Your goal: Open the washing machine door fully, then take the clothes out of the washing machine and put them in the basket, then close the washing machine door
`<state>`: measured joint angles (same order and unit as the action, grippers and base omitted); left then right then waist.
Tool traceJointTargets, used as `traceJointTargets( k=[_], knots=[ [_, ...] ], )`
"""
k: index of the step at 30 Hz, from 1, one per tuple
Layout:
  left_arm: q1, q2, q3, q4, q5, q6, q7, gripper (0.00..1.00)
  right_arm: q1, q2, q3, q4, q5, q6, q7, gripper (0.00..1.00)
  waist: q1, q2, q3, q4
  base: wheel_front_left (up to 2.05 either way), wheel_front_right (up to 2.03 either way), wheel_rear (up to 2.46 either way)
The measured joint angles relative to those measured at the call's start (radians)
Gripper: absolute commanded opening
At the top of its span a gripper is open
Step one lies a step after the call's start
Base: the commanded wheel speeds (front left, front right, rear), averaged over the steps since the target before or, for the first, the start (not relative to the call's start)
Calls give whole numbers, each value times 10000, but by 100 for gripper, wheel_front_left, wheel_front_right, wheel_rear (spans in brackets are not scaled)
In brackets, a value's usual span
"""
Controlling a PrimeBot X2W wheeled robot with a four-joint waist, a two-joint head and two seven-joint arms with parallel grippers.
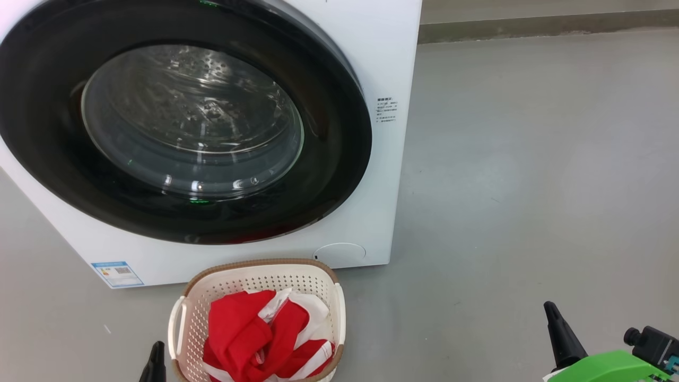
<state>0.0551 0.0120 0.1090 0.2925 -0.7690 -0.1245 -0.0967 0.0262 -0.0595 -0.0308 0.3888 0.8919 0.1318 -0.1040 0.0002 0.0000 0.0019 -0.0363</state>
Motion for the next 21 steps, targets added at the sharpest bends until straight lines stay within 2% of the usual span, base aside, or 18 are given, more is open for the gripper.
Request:
traceJointTargets(
  k=[21],
  knots=[
    [-338,50,-63,-42,-2339,0,568,0,-157,31,-270,-313,1977,-2,616,0,-1,0,3,104,0,0,0]
  ],
)
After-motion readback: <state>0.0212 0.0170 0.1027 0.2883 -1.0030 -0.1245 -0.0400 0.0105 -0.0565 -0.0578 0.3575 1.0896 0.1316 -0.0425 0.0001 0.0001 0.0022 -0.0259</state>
